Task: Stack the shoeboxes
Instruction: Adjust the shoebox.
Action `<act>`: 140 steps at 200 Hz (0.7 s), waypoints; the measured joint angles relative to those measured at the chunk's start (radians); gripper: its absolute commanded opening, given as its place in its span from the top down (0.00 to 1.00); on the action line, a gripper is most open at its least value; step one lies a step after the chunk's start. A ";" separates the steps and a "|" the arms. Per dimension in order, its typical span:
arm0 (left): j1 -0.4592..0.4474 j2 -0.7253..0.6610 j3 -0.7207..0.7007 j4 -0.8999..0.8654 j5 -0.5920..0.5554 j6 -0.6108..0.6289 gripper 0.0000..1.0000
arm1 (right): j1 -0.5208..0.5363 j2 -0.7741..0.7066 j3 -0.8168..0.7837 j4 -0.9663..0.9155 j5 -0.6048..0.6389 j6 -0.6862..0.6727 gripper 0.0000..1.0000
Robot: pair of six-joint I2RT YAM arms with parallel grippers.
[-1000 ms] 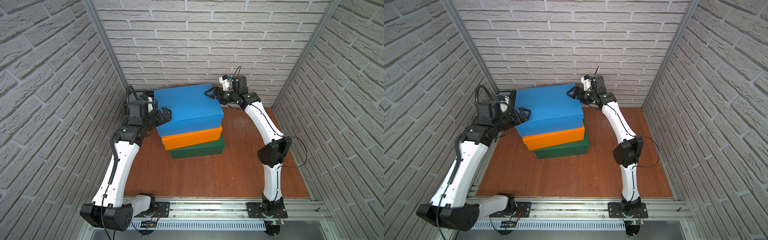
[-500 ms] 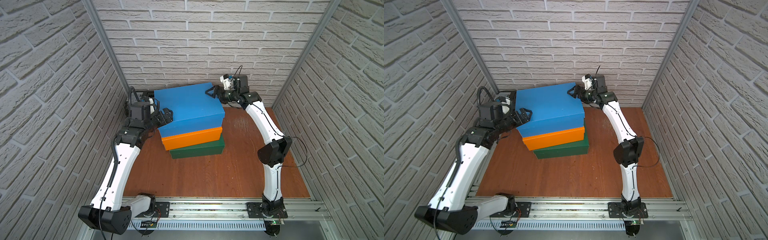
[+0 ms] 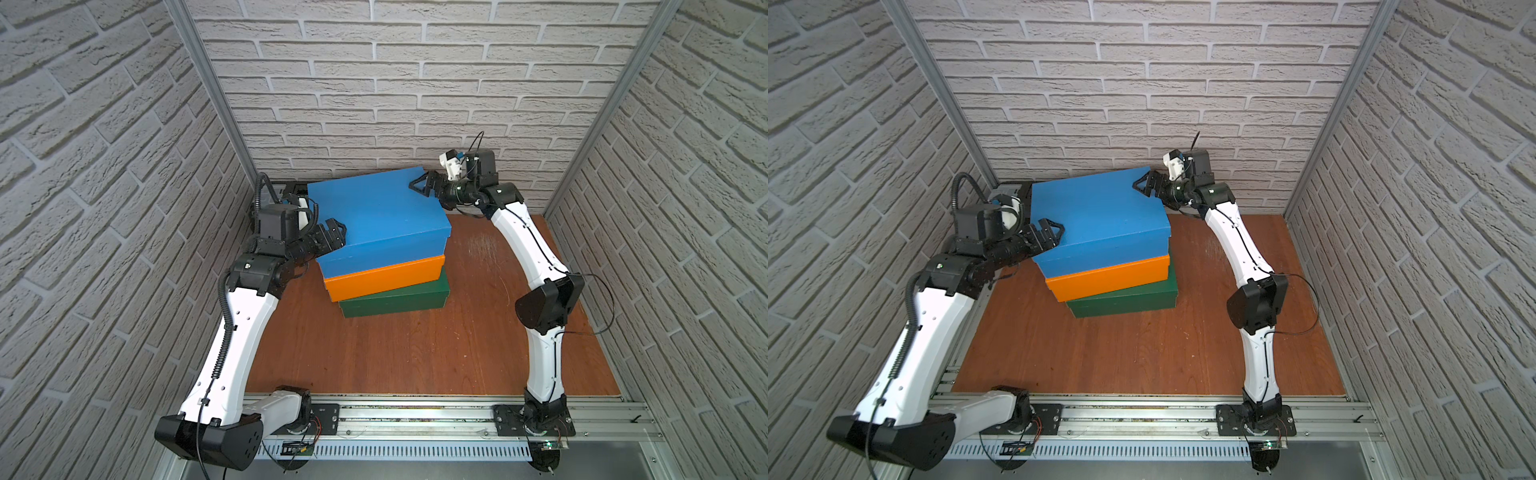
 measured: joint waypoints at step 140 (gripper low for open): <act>0.049 -0.030 0.059 -0.065 0.064 0.046 0.02 | 0.001 0.000 0.000 -0.001 -0.019 0.013 0.00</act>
